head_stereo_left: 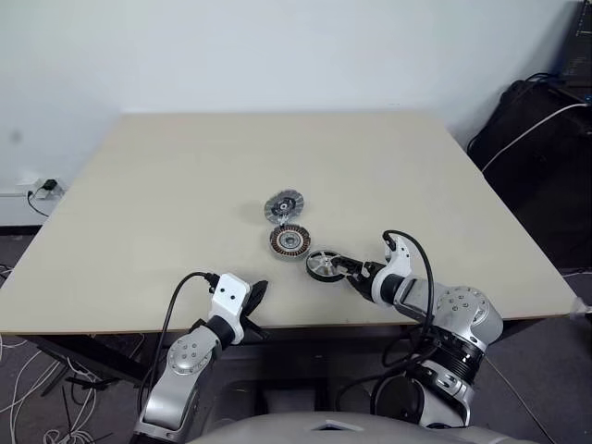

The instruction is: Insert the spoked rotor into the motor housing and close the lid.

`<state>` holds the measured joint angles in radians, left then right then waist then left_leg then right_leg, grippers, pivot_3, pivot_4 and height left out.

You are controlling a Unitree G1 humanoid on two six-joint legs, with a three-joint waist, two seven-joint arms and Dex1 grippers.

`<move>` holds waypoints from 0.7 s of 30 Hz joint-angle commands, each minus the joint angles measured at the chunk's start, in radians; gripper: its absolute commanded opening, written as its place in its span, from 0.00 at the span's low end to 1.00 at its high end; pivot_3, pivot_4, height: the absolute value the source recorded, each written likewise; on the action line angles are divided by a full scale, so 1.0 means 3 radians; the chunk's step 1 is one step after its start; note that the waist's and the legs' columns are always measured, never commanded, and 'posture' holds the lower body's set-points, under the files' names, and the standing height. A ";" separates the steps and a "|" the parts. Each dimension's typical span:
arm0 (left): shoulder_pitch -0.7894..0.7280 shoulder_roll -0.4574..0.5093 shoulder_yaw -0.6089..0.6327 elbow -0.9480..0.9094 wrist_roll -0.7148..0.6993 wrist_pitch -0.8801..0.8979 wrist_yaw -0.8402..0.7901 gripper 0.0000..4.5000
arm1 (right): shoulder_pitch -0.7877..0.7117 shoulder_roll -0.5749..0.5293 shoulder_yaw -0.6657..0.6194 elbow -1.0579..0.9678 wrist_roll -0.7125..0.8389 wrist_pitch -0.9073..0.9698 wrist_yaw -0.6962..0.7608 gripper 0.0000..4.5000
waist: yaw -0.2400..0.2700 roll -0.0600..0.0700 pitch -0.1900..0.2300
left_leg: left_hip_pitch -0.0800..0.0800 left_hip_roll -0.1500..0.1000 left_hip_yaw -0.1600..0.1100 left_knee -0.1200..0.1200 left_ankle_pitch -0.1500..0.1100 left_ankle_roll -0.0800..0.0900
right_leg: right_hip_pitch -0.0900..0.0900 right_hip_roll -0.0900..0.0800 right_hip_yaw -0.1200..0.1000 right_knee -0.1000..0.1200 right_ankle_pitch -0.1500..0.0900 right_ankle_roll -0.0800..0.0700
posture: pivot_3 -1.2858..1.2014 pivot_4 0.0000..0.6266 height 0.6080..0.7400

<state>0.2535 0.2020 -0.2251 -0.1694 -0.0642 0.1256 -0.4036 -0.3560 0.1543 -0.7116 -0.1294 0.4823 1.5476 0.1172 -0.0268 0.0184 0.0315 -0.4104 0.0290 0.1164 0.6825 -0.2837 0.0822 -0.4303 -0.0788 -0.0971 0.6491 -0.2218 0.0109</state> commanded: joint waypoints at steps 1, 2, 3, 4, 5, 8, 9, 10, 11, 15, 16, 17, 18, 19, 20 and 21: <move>-0.0040 0.0009 0.0006 -0.0137 -0.0024 -0.0014 -0.0010 0.00 | -0.0099 0.0396 0.0053 0.0000 0.0103 -0.0065 -0.0071 0.79 | 0.0000 0.0000 0.0000 | -0.0001 0.0000 0.0000 0.0000 0.0000 0.0001 | 0.0000 0.0000 0.0000 -0.0002 0.0001 0.0001 | 0.52 0.00 1.00; -0.0041 0.0008 0.0004 -0.0138 -0.0021 -0.0013 -0.0008 0.00 | -0.0094 0.0390 0.0062 0.0015 0.0113 -0.0072 -0.0090 0.79 | 0.0000 0.0000 0.0000 | -0.0002 0.0000 0.0000 0.0000 -0.0001 0.0001 | 0.0000 0.0001 0.0000 -0.0004 0.0001 0.0002 | 0.52 0.00 1.00; -0.0035 0.0009 0.0005 -0.0139 -0.0018 -0.0015 -0.0004 0.00 | -0.0088 0.0387 0.0058 0.0036 0.0129 -0.0086 -0.0102 0.79 | 0.0000 0.0001 0.0000 | -0.0002 0.0000 0.0000 0.0000 -0.0001 0.0002 | 0.0000 0.0001 0.0000 -0.0006 0.0002 0.0003 | 0.52 0.00 1.00; -0.0030 0.0010 0.0007 -0.0141 -0.0017 -0.0016 -0.0002 0.00 | -0.0083 0.0386 0.0049 0.0056 0.0147 -0.0101 -0.0115 0.79 | 0.0000 0.0001 0.0000 | -0.0003 0.0000 0.0000 0.0000 -0.0001 0.0003 | 0.0001 0.0002 0.0000 -0.0008 0.0003 0.0005 | 0.52 0.00 1.00; -0.0026 0.0011 0.0010 -0.0142 -0.0017 -0.0017 0.0000 0.00 | -0.0080 0.0383 0.0041 0.0074 0.0163 -0.0116 -0.0129 0.79 | 0.0000 0.0001 0.0000 | -0.0003 0.0000 0.0000 0.0000 -0.0002 0.0003 | 0.0002 0.0002 0.0000 -0.0010 0.0004 0.0006 | 0.52 0.00 1.00; -0.0021 0.0015 0.0014 -0.0146 -0.0014 -0.0013 0.0005 0.00 | -0.0078 0.0378 0.0017 0.0115 0.0207 -0.0150 -0.0167 0.75 | 0.0000 0.0001 -0.0001 | -0.0004 -0.0001 0.0000 0.0000 -0.0003 0.0005 | 0.0002 0.0003 0.0001 -0.0014 0.0007 0.0009 | 0.52 0.00 1.00; -0.0020 0.0017 0.0014 -0.0148 -0.0012 -0.0009 0.0007 0.00 | -0.0080 0.0378 -0.0003 0.0129 0.0226 -0.0161 -0.0182 0.70 | 0.0000 0.0001 -0.0001 | -0.0004 -0.0001 0.0001 0.0000 -0.0003 0.0005 | 0.0002 0.0003 0.0001 -0.0014 0.0008 0.0010 | 0.52 0.00 1.00; -0.0020 0.0018 0.0013 -0.0149 -0.0011 -0.0007 0.0009 0.00 | -0.0079 0.0376 -0.0014 0.0141 0.0251 -0.0171 -0.0200 0.65 | 0.0000 0.0001 -0.0001 | -0.0004 -0.0001 0.0001 0.0000 -0.0003 0.0005 | 0.0002 0.0003 0.0001 -0.0014 0.0008 0.0011 | 0.52 0.00 1.00; -0.0020 0.0019 0.0012 -0.0150 -0.0010 -0.0004 0.0009 0.00 | -0.0077 0.0372 -0.0026 0.0151 0.0275 -0.0182 -0.0215 0.58 | 0.0000 0.0001 -0.0001 | -0.0004 -0.0001 0.0001 0.0000 -0.0003 0.0005 | 0.0002 0.0003 0.0001 -0.0015 0.0008 0.0011 | 0.52 0.00 1.00; -0.0022 0.0025 0.0005 -0.0145 -0.0008 0.0001 0.0001 0.00 | -0.0045 0.0348 -0.0039 0.0171 0.0352 -0.0209 -0.0260 0.29 | 0.0000 0.0004 -0.0003 | -0.0004 -0.0001 0.0000 0.0000 -0.0003 0.0005 | 0.0002 0.0003 0.0001 -0.0015 0.0008 0.0011 | 0.52 0.00 1.00; -0.0022 0.0026 0.0003 -0.0143 -0.0007 0.0003 -0.0001 0.00 | -0.0031 0.0340 -0.0032 0.0171 0.0375 -0.0213 -0.0277 0.22 | -0.0002 0.0006 -0.0005 | -0.0003 -0.0001 0.0000 0.0000 -0.0003 0.0005 | 0.0003 0.0003 0.0001 -0.0015 0.0008 0.0011 | 0.52 0.00 1.00; -0.0025 0.0026 0.0001 -0.0140 -0.0007 0.0006 -0.0001 0.00 | -0.0012 0.0325 -0.0020 0.0170 0.0401 -0.0219 -0.0294 0.16 | -0.0004 0.0012 -0.0010 | -0.0002 -0.0001 0.0000 0.0000 -0.0003 0.0006 | 0.0004 0.0003 0.0001 -0.0015 0.0008 0.0011 | 0.52 0.00 1.00; -0.0029 0.0026 -0.0001 -0.0138 -0.0006 0.0009 -0.0002 0.00 | 0.0007 0.0308 -0.0008 0.0170 0.0431 -0.0225 -0.0315 0.12 | -0.0003 0.0015 -0.0015 | 0.0000 -0.0001 0.0000 0.0000 -0.0004 0.0006 | 0.0005 0.0003 0.0001 -0.0016 0.0008 0.0012 | 0.52 0.00 1.00; -0.0030 0.0027 -0.0002 -0.0137 -0.0007 0.0011 -0.0004 0.00 | 0.0028 0.0290 0.0009 0.0166 0.0449 -0.0227 -0.0332 0.10 | -0.0002 0.0014 -0.0017 | 0.0002 -0.0001 0.0000 0.0000 -0.0004 0.0006 | 0.0007 0.0003 0.0001 -0.0016 0.0007 0.0012 | 0.52 0.00 1.00; -0.0031 0.0028 -0.0002 -0.0136 -0.0007 0.0012 -0.0005 0.00 | 0.0042 0.0278 0.0021 0.0163 0.0465 -0.0230 -0.0348 0.10 | -0.0001 0.0015 -0.0018 | 0.0002 -0.0001 0.0000 0.0000 -0.0004 0.0006 | 0.0008 0.0003 0.0001 -0.0016 0.0007 0.0012 | 0.52 0.00 1.00; -0.0034 0.0029 -0.0003 -0.0133 -0.0005 0.0017 -0.0005 0.00 | 0.0058 0.0259 0.0035 0.0159 0.0476 -0.0227 -0.0360 0.10 | 0.0000 0.0016 -0.0018 | 0.0002 -0.0001 0.0000 0.0000 -0.0004 0.0007 | 0.0008 0.0002 0.0001 -0.0016 0.0008 0.0012 | 0.52 0.00 1.00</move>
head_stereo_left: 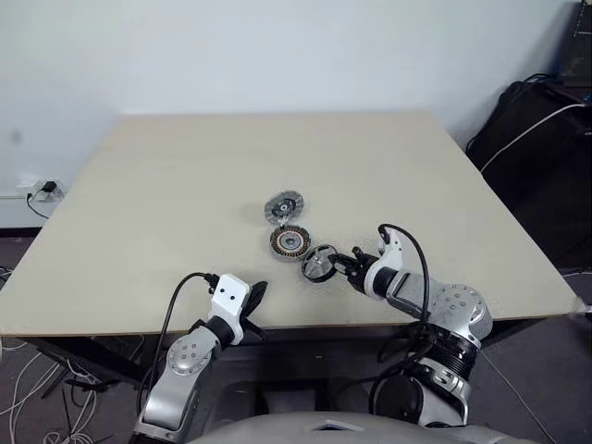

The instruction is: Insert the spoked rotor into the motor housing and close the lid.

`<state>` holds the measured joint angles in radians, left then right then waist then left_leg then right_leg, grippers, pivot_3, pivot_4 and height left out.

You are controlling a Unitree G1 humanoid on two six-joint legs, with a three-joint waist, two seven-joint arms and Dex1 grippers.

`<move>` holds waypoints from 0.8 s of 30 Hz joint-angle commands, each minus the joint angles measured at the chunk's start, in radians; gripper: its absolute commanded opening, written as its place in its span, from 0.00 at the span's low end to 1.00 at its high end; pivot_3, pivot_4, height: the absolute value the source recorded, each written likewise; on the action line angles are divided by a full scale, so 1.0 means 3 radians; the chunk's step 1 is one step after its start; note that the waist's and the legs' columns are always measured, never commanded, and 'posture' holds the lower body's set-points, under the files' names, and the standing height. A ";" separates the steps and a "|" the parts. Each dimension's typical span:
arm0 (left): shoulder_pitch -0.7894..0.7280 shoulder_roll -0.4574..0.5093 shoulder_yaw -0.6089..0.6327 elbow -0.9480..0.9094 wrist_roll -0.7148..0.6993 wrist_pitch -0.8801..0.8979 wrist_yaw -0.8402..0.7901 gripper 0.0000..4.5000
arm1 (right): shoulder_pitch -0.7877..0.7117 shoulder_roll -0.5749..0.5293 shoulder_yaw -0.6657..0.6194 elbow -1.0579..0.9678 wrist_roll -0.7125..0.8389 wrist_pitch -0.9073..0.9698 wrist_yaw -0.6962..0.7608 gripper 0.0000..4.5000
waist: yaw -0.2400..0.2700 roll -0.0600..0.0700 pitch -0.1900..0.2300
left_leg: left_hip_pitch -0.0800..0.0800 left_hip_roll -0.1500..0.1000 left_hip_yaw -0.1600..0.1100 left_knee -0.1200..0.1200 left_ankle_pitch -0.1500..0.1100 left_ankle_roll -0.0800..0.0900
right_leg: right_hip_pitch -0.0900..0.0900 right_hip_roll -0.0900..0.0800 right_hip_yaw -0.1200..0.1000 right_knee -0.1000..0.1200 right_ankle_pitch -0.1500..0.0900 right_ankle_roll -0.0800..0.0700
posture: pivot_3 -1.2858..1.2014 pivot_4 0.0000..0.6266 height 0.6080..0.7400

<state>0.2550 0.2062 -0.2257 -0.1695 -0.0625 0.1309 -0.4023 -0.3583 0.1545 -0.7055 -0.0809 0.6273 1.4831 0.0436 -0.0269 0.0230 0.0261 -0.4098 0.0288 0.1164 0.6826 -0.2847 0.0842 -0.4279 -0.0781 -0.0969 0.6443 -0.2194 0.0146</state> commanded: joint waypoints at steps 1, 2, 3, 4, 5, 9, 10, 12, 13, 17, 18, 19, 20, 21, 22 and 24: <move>-0.0044 0.0015 -0.0003 -0.0128 -0.0008 0.0002 -0.0009 0.00 | 0.0086 0.0233 0.0038 -0.0011 -0.0004 -0.0003 -0.0123 0.10 | 0.0001 0.0002 -0.0001 | 0.0000 0.0000 0.0000 0.0000 0.0001 0.0002 | 0.0000 -0.0001 0.0000 0.0000 0.0001 0.0000 | 0.52 0.00 1.00; -0.0045 0.0016 -0.0004 -0.0126 -0.0007 0.0007 -0.0010 0.00 | 0.0116 0.0208 0.0062 -0.0021 -0.0003 0.0010 -0.0129 0.10 | 0.0001 0.0002 -0.0002 | 0.0000 0.0000 0.0000 0.0000 0.0001 0.0002 | 0.0000 -0.0001 0.0000 0.0000 0.0001 0.0000 | 0.52 0.00 1.00; -0.0046 0.0017 -0.0005 -0.0125 -0.0004 0.0011 -0.0010 0.00 | 0.0139 0.0189 0.0075 -0.0029 0.0000 0.0022 -0.0134 0.10 | 0.0001 0.0003 -0.0002 | 0.0000 0.0000 0.0000 0.0000 0.0001 0.0002 | 0.0000 -0.0001 0.0000 0.0000 0.0001 0.0000 | 0.52 0.00 1.00; -0.0046 0.0018 -0.0005 -0.0126 -0.0004 0.0015 -0.0011 0.00 | 0.0157 0.0181 0.0079 -0.0037 0.0008 0.0031 -0.0140 0.10 | 0.0001 0.0004 -0.0003 | 0.0000 0.0000 0.0000 0.0000 0.0001 0.0002 | 0.0000 -0.0001 0.0000 0.0000 0.0001 0.0000 | 0.52 0.00 1.00; -0.0045 0.0020 -0.0004 -0.0128 -0.0004 0.0020 -0.0012 0.00 | 0.0165 0.0180 0.0072 -0.0043 0.0021 0.0036 -0.0148 0.10 | 0.0001 0.0005 -0.0004 | -0.0001 0.0000 0.0000 0.0000 0.0001 0.0002 | 0.0000 -0.0001 0.0000 -0.0001 0.0001 0.0000 | 0.52 0.00 1.00; -0.0040 0.0034 0.0002 -0.0141 -0.0004 0.0034 -0.0021 0.00 | 0.0059 0.0317 -0.0175 -0.0125 0.0262 0.0000 -0.0197 0.10 | 0.0011 0.0006 -0.0003 | -0.0002 0.0000 0.0000 0.0000 0.0001 0.0002 | -0.0001 -0.0001 0.0000 -0.0001 0.0001 -0.0001 | 0.52 0.00 1.00; -0.0042 0.0037 0.0002 -0.0143 -0.0005 0.0039 -0.0024 0.00 | 0.0009 0.0366 -0.0229 -0.0152 0.0364 -0.0065 -0.0218 0.10 | 0.0015 0.0007 -0.0002 | -0.0003 -0.0001 0.0000 0.0000 0.0001 0.0002 | -0.0002 -0.0001 0.0000 -0.0001 0.0001 -0.0001 | 0.52 0.00 1.00; -0.0047 0.0044 0.0002 -0.0146 -0.0006 0.0047 -0.0029 0.00 | -0.0067 0.0434 -0.0287 -0.0176 0.0528 -0.0165 -0.0290 0.10 | 0.0017 0.0007 -0.0002 | -0.0005 -0.0001 0.0000 0.0000 0.0001 0.0003 | -0.0003 -0.0001 0.0000 -0.0002 0.0002 -0.0001 | 0.52 0.00 1.00; -0.0051 0.0048 0.0001 -0.0148 -0.0007 0.0051 -0.0032 0.00 | -0.0118 0.0470 -0.0304 -0.0171 0.0620 -0.0226 -0.0335 0.10 | 0.0015 0.0007 -0.0001 | -0.0005 -0.0001 0.0000 0.0000 0.0001 0.0003 | -0.0003 -0.0001 0.0000 -0.0002 0.0002 -0.0001 | 0.52 0.00 1.00; -0.0058 0.0064 -0.0001 -0.0163 -0.0010 0.0067 -0.0037 0.00 | -0.0216 0.0549 -0.0201 -0.0115 0.0925 -0.0482 -0.0504 0.10 | 0.0003 0.0010 0.0001 | -0.0006 -0.0001 0.0001 -0.0001 0.0001 0.0003 | -0.0004 0.0000 0.0001 -0.0002 0.0002 0.0000 | 0.52 0.00 1.00; -0.0056 0.0068 0.0003 -0.0173 -0.0010 0.0073 -0.0037 0.00 | -0.0226 0.0561 -0.0140 -0.0087 0.0987 -0.0550 -0.0535 0.10 | -0.0002 0.0010 0.0001 | -0.0006 -0.0001 0.0001 -0.0001 0.0001 0.0003 | -0.0004 0.0000 0.0001 -0.0002 0.0002 0.0000 | 0.52 0.00 1.00; -0.0053 0.0073 0.0007 -0.0180 -0.0009 0.0078 -0.0037 0.00 | -0.0230 0.0563 -0.0075 -0.0055 0.1040 -0.0610 -0.0561 0.10 | -0.0008 0.0011 0.0002 | -0.0006 -0.0001 0.0001 -0.0001 0.0001 0.0003 | -0.0004 0.0000 0.0001 -0.0001 0.0002 0.0000 | 0.52 0.00 1.00; -0.0045 0.0079 0.0012 -0.0189 -0.0010 0.0081 -0.0036 0.00 | -0.0234 0.0568 -0.0005 -0.0010 0.1087 -0.0685 -0.0579 0.10 | -0.0012 0.0011 0.0002 | -0.0006 -0.0001 0.0002 -0.0001 0.0001 0.0003 | -0.0004 0.0001 0.0002 -0.0001 0.0002 0.0000 | 0.52 0.00 1.00; -0.0038 0.0084 0.0015 -0.0197 -0.0010 0.0085 -0.0035 0.00 | -0.0233 0.0570 0.0064 0.0029 0.1129 -0.0757 -0.0596 0.10 | -0.0014 0.0011 0.0002 | -0.0006 -0.0001 0.0002 -0.0001 0.0001 0.0004 | -0.0003 0.0002 0.0002 0.0000 0.0002 0.0000 | 0.52 0.00 1.00; -0.0031 0.0089 0.0018 -0.0203 -0.0007 0.0087 -0.0031 0.00 | -0.0235 0.0568 0.0130 0.0079 0.1172 -0.0815 -0.0617 0.10 | -0.0014 0.0011 0.0002 | -0.0006 -0.0001 0.0002 -0.0001 0.0002 0.0005 | -0.0003 0.0002 0.0002 0.0000 0.0002 0.0000 | 0.52 0.00 1.00; -0.0014 0.0095 0.0025 -0.0219 -0.0009 0.0093 -0.0023 0.00 | -0.0241 0.0561 0.0254 0.0197 0.1261 -0.0927 -0.0646 0.10 | -0.0016 0.0011 0.0002 | -0.0005 -0.0001 0.0002 -0.0001 0.0009 0.0017 | -0.0002 0.0003 0.0002 0.0000 0.0002 0.0000 | 0.52 0.00 1.00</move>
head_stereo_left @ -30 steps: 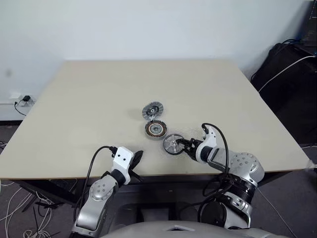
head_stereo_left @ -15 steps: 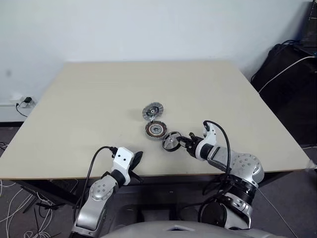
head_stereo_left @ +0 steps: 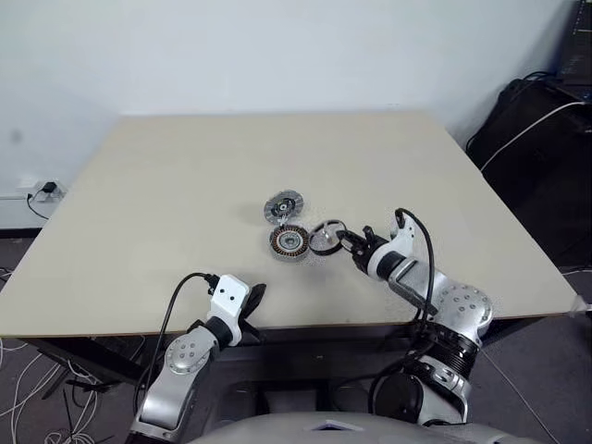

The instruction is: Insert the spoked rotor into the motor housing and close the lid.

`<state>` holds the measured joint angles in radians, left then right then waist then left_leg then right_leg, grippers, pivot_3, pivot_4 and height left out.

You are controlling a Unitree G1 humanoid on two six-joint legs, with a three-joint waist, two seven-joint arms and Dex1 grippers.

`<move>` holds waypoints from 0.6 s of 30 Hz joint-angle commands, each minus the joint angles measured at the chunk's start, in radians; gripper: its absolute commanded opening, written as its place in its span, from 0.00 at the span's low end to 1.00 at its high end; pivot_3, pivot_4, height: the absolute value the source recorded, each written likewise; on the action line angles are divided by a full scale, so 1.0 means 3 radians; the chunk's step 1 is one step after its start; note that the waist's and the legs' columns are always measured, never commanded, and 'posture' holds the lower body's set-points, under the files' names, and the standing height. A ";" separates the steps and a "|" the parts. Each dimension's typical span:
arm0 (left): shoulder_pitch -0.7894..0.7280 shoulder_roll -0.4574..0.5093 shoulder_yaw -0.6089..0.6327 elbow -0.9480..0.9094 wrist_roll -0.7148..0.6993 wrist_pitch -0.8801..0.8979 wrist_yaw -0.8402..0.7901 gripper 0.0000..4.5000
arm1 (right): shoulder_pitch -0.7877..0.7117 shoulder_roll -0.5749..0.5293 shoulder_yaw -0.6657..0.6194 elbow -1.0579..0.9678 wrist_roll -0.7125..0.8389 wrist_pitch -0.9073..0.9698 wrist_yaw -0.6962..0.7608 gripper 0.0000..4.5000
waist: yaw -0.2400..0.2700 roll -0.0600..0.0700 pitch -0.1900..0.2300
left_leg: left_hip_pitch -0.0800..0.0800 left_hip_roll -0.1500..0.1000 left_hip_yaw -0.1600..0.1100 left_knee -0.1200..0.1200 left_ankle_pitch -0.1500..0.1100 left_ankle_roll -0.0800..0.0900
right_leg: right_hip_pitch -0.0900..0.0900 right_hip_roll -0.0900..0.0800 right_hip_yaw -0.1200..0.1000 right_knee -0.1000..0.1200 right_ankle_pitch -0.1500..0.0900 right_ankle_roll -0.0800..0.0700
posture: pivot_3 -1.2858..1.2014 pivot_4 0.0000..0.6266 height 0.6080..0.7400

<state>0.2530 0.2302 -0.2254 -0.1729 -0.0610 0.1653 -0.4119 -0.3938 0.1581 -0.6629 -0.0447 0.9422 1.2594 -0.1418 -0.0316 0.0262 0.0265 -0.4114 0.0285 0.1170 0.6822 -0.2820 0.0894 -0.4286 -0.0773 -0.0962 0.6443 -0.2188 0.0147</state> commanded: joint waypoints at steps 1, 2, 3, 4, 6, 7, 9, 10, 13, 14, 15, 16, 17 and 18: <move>0.0003 0.0016 0.0026 -0.0217 -0.0014 -0.0017 0.0014 0.00 | -0.0129 0.0543 0.0164 0.0144 0.0254 -0.0229 -0.0039 0.10 | -0.0002 0.0000 0.0000 | -0.0001 0.0000 0.0001 0.0000 0.0000 0.0000 | 0.0000 0.0000 0.0001 0.0000 0.0000 0.0000 | 0.52 0.00 1.00; 0.0016 0.0019 0.0028 -0.0230 -0.0012 -0.0014 0.0021 0.00 | -0.0143 0.0543 0.0198 0.0240 0.0317 -0.0278 -0.0041 0.10 | -0.0002 0.0000 0.0000 | -0.0001 0.0000 0.0001 0.0000 0.0000 0.0001 | 0.0001 0.0000 0.0001 0.0000 0.0001 0.0000 | 0.52 0.00 1.00; 0.0030 0.0023 0.0029 -0.0243 -0.0011 -0.0010 0.0027 0.00 | -0.0154 0.0540 0.0229 0.0322 0.0371 -0.0325 -0.0041 0.10 | -0.0002 -0.0001 0.0000 | -0.0002 0.0000 0.0002 0.0000 0.0001 0.0001 | 0.0001 -0.0001 0.0002 0.0000 0.0003 -0.0003 | 0.52 0.00 1.00; 0.0040 0.0026 0.0031 -0.0253 -0.0011 -0.0007 0.0033 0.00 | -0.0162 0.0528 0.0262 0.0402 0.0430 -0.0363 -0.0044 0.10 | -0.0002 -0.0001 0.0000 | -0.0001 0.0000 0.0002 0.0000 0.0001 0.0001 | 0.0002 0.0000 0.0002 0.0000 0.0007 -0.0009 | 0.52 0.00 1.00; 0.0070 0.0033 0.0038 -0.0285 -0.0010 0.0003 0.0048 0.00 | -0.0188 0.0516 0.0306 0.0583 0.0569 -0.0439 -0.0053 0.10 | 0.0000 -0.0001 0.0000 | -0.0001 -0.0001 0.0002 0.0000 0.0001 0.0001 | 0.0002 -0.0001 0.0002 -0.0001 0.0008 -0.0010 | 0.52 0.00 1.00; 0.0083 0.0037 0.0043 -0.0299 -0.0010 0.0006 0.0055 0.00 | -0.0199 0.0514 0.0317 0.0666 0.0643 -0.0474 -0.0046 0.10 | 0.0000 -0.0001 0.0000 | -0.0001 -0.0001 0.0003 0.0000 0.0001 0.0001 | 0.0003 -0.0001 0.0003 -0.0001 0.0008 -0.0010 | 0.52 0.00 1.00; 0.0112 0.0045 0.0055 -0.0327 -0.0011 0.0014 0.0070 0.00 | -0.0201 0.0482 0.0385 0.0791 0.0702 -0.0542 -0.0002 0.10 | -0.0007 -0.0001 0.0000 | -0.0002 0.0000 0.0004 0.0000 0.0001 0.0001 | 0.0004 0.0000 0.0003 0.0000 0.0008 -0.0010 | 0.52 0.00 1.00; 0.0126 0.0049 0.0060 -0.0340 -0.0011 0.0016 0.0075 0.00 | -0.0203 0.0474 0.0404 0.0859 0.0740 -0.0580 0.0002 0.10 | -0.0009 -0.0001 0.0000 | -0.0002 0.0000 0.0005 0.0000 0.0001 0.0001 | 0.0004 0.0000 0.0004 0.0000 0.0008 -0.0010 | 0.52 0.00 1.00; 0.0159 0.0050 0.0069 -0.0367 -0.0009 0.0022 0.0083 0.00 | -0.0203 0.0436 0.0492 0.1012 0.0789 -0.0674 0.0041 0.10 | -0.0009 -0.0001 0.0000 | -0.0002 0.0000 0.0005 0.0000 0.0001 0.0001 | 0.0004 0.0001 0.0004 0.0001 0.0008 -0.0009 | 0.52 0.00 1.00; 0.0169 0.0049 0.0069 -0.0377 -0.0006 0.0024 0.0085 0.00 | -0.0203 0.0424 0.0527 0.1048 0.0788 -0.0704 0.0064 0.10 | -0.0009 -0.0001 0.0000 | -0.0002 0.0000 0.0005 0.0000 0.0001 0.0001 | 0.0004 0.0001 0.0005 0.0001 0.0008 -0.0009 | 0.52 0.00 1.00; 0.0175 0.0047 0.0070 -0.0384 -0.0005 0.0028 0.0085 0.00 | -0.0209 0.0410 0.0556 0.1089 0.0785 -0.0734 0.0087 0.10 | -0.0010 0.0000 0.0000 | -0.0002 0.0000 0.0005 0.0000 0.0001 0.0001 | 0.0004 0.0001 0.0005 0.0001 0.0009 -0.0008 | 0.52 0.00 1.00; 0.0179 0.0045 0.0071 -0.0389 -0.0005 0.0031 0.0086 0.00 | -0.0216 0.0393 0.0582 0.1132 0.0776 -0.0764 0.0110 0.10 | -0.0011 -0.0001 0.0000 | -0.0002 0.0000 0.0007 0.0000 0.0001 0.0001 | 0.0004 0.0001 0.0005 0.0001 0.0010 -0.0008 | 0.52 0.00 1.00; 0.0187 0.0041 0.0070 -0.0398 -0.0004 0.0036 0.0090 0.00 | -0.0224 0.0370 0.0616 0.1183 0.0749 -0.0814 0.0145 0.10 | -0.0011 -0.0001 0.0000 | -0.0001 0.0000 0.0008 0.0000 0.0001 0.0002 | 0.0005 0.0001 0.0006 0.0001 0.0010 -0.0007 | 0.52 0.00 1.00; 0.0190 0.0039 0.0069 -0.0404 -0.0004 0.0041 0.0092 0.00 | -0.0230 0.0351 0.0642 0.1221 0.0732 -0.0852 0.0170 0.10 | -0.0011 -0.0001 0.0000 | -0.0001 0.0000 0.0008 0.0000 0.0001 0.0002 | 0.0005 0.0001 0.0005 0.0001 0.0010 -0.0007 | 0.52 0.00 1.00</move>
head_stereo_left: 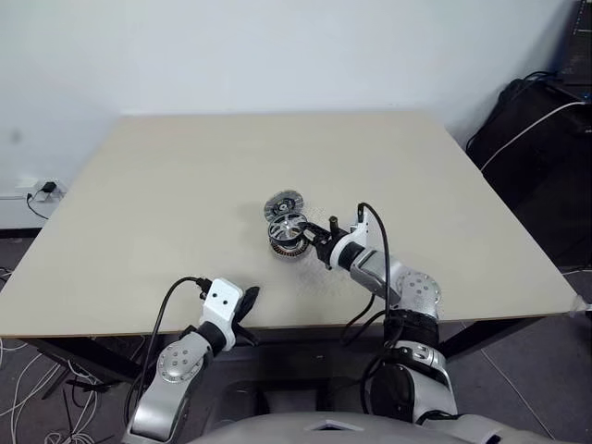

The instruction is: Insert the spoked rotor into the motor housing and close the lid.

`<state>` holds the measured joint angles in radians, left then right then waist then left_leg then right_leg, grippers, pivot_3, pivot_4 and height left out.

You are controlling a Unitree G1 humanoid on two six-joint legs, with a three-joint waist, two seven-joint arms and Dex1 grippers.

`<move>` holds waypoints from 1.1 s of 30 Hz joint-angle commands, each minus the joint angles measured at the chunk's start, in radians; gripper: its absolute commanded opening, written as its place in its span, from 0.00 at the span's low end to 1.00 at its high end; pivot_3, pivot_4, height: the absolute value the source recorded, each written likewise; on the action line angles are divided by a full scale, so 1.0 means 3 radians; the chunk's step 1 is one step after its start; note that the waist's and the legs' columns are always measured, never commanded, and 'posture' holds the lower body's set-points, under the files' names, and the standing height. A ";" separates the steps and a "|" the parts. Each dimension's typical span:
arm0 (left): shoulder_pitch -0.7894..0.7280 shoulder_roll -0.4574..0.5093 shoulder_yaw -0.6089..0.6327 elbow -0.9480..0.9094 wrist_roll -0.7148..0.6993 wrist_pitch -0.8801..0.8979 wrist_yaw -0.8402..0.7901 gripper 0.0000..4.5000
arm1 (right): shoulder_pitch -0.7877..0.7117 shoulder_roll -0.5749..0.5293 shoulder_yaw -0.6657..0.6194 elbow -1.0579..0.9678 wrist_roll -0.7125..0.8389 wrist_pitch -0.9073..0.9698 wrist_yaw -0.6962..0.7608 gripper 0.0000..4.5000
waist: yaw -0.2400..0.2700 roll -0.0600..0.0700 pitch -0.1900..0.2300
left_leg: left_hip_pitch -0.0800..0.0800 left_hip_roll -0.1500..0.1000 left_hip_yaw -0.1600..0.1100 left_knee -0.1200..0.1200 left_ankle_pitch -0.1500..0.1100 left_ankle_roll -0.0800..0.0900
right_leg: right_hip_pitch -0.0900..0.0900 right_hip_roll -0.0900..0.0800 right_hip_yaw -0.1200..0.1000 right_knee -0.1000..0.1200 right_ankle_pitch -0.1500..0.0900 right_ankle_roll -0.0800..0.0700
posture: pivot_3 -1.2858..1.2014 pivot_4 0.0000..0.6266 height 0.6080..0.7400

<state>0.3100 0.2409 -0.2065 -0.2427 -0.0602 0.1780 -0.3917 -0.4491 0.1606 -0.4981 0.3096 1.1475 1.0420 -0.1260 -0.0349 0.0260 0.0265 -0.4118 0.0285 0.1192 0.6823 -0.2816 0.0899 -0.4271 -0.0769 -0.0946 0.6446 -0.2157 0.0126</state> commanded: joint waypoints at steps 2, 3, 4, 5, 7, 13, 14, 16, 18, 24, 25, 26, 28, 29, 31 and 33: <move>0.0009 -0.0002 0.0005 -0.0182 -0.0005 0.0006 0.0030 0.00 | -0.0058 0.0300 0.0150 0.0119 -0.0007 -0.0204 0.0154 0.10 | 0.0000 0.0000 0.0000 | 0.0000 0.0000 0.0001 0.0000 0.0000 0.0000 | 0.0000 0.0000 0.0000 0.0000 0.0000 0.0001 | 0.52 0.00 1.00; 0.0012 -0.0003 0.0005 -0.0185 -0.0005 0.0009 0.0031 0.00 | -0.0060 0.0284 0.0178 0.0141 -0.0028 -0.0238 0.0171 0.10 | 0.0000 0.0000 0.0000 | 0.0000 0.0000 0.0002 0.0000 0.0000 0.0000 | 0.0000 0.0001 0.0000 0.0000 0.0002 0.0003 | 0.52 0.00 1.00; 0.0015 -0.0003 0.0004 -0.0189 -0.0004 0.0011 0.0033 0.00 | -0.0061 0.0270 0.0207 0.0159 -0.0061 -0.0283 0.0195 0.10 | 0.0001 0.0000 0.0000 | 0.0000 0.0000 0.0002 0.0000 0.0000 0.0000 | 0.0000 0.0001 0.0000 0.0000 0.0006 0.0010 | 0.52 0.00 1.00; 0.0017 -0.0003 0.0003 -0.0192 -0.0004 0.0013 0.0035 0.00 | -0.0060 0.0260 0.0227 0.0173 -0.0084 -0.0319 0.0214 0.10 | 0.0001 0.0000 0.0000 | 0.0000 0.0000 0.0002 0.0000 0.0000 0.0000 | -0.0001 0.0001 0.0000 0.0000 0.0008 0.0013 | 0.52 0.00 1.00; 0.0021 -0.0003 0.0003 -0.0196 -0.0005 0.0014 0.0041 0.00 | -0.0052 0.0231 0.0280 0.0201 -0.0169 -0.0404 0.0252 0.10 | -0.0001 0.0000 0.0000 | 0.0000 0.0000 0.0002 0.0000 0.0000 0.0000 | -0.0001 0.0001 0.0000 0.0000 0.0008 0.0014 | 0.52 0.00 1.00; 0.0021 -0.0009 -0.0014 -0.0188 -0.0008 0.0012 0.0051 0.00 | -0.0054 0.0184 0.0267 0.0268 -0.0188 -0.0466 0.0291 0.10 | 0.0000 0.0000 0.0000 | 0.0000 0.0000 0.0002 0.0000 0.0000 -0.0001 | -0.0002 0.0000 0.0000 0.0000 0.0011 0.0010 | 0.52 0.00 1.00; 0.0017 -0.0010 -0.0019 -0.0186 -0.0007 0.0013 0.0052 0.00 | -0.0056 0.0175 0.0262 0.0274 -0.0188 -0.0474 0.0292 0.10 | 0.0000 0.0000 0.0000 | 0.0000 0.0000 0.0002 0.0000 0.0000 -0.0001 | -0.0002 0.0000 0.0000 0.0000 0.0011 0.0010 | 0.52 0.00 1.00; 0.0008 -0.0012 -0.0025 -0.0181 -0.0008 0.0014 0.0051 0.00 | -0.0063 0.0158 0.0237 0.0288 -0.0171 -0.0481 0.0292 0.10 | 0.0000 0.0000 0.0000 | 0.0000 0.0000 0.0002 0.0000 0.0000 -0.0002 | -0.0001 0.0000 0.0000 0.0000 0.0012 0.0010 | 0.52 0.00 1.00; -0.0001 -0.0013 -0.0028 -0.0175 -0.0009 0.0014 0.0050 0.00 | -0.0066 0.0148 0.0224 0.0289 -0.0161 -0.0490 0.0296 0.10 | 0.0000 0.0000 0.0000 | 0.0000 0.0000 0.0002 0.0000 0.0000 -0.0002 | -0.0002 0.0000 0.0000 0.0000 0.0012 0.0010 | 0.52 0.00 1.00; -0.0017 -0.0015 -0.0037 -0.0160 -0.0013 0.0010 0.0046 0.00 | -0.0058 0.0092 0.0194 0.0295 -0.0166 -0.0538 0.0295 0.10 | 0.0000 0.0000 0.0000 | 0.0000 0.0000 0.0004 0.0000 0.0000 -0.0002 | -0.0001 0.0000 0.0000 0.0000 0.0012 0.0011 | 0.52 0.00 1.00; -0.0018 -0.0015 -0.0039 -0.0159 -0.0013 0.0010 0.0045 0.00 | -0.0057 0.0088 0.0185 0.0289 -0.0162 -0.0545 0.0294 0.10 | 0.0000 0.0001 0.0000 | 0.0000 0.0000 0.0004 0.0000 0.0000 -0.0002 | -0.0002 0.0000 0.0000 0.0001 0.0012 0.0011 | 0.52 0.00 1.00; -0.0020 -0.0015 -0.0042 -0.0157 -0.0014 0.0010 0.0044 0.00 | -0.0057 0.0082 0.0180 0.0281 -0.0162 -0.0553 0.0294 0.10 | 0.0000 0.0000 0.0000 | 0.0000 0.0000 0.0005 0.0000 0.0000 -0.0002 | -0.0002 0.0001 0.0000 0.0001 0.0012 0.0011 | 0.52 0.00 1.00; -0.0026 -0.0016 -0.0046 -0.0153 -0.0015 0.0010 0.0042 0.00 | -0.0060 0.0070 0.0173 0.0284 -0.0167 -0.0567 0.0295 0.10 | 0.0000 0.0000 0.0000 | 0.0000 0.0000 0.0005 0.0000 0.0000 -0.0002 | -0.0002 0.0001 0.0000 0.0001 0.0013 0.0011 | 0.52 0.00 1.00; -0.0029 -0.0016 -0.0047 -0.0152 -0.0015 0.0010 0.0042 0.00 | -0.0061 0.0065 0.0173 0.0290 -0.0172 -0.0575 0.0296 0.10 | 0.0000 0.0000 0.0000 | 0.0000 0.0000 0.0005 0.0000 0.0000 -0.0002 | -0.0002 0.0001 0.0000 0.0001 0.0013 0.0011 | 0.52 0.00 1.00; -0.0032 -0.0017 -0.0050 -0.0148 -0.0016 0.0008 0.0039 0.00 | -0.0060 0.0053 0.0176 0.0309 -0.0193 -0.0586 0.0308 0.10 | -0.0001 0.0000 0.0000 | 0.0000 0.0000 0.0006 0.0000 0.0000 -0.0002 | -0.0002 0.0001 0.0000 0.0001 0.0013 0.0011 | 0.52 0.00 1.00; -0.0033 -0.0018 -0.0051 -0.0145 -0.0017 0.0005 0.0037 0.00 | -0.0055 0.0050 0.0179 0.0322 -0.0218 -0.0603 0.0313 0.10 | -0.0001 0.0001 0.0000 | 0.0000 0.0000 0.0007 0.0000 0.0000 -0.0002 | -0.0002 0.0001 0.0000 0.0001 0.0013 0.0012 | 0.52 0.00 1.00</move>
<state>0.3127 0.2381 -0.2158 -0.2461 -0.0603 0.1885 -0.3762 -0.4516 0.1575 -0.4399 0.4206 1.0744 0.8758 -0.0483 -0.0352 0.0261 0.0264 -0.4117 0.0285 0.1213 0.6824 -0.2815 0.0894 -0.4276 -0.0767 -0.0946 0.6449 -0.2118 0.0162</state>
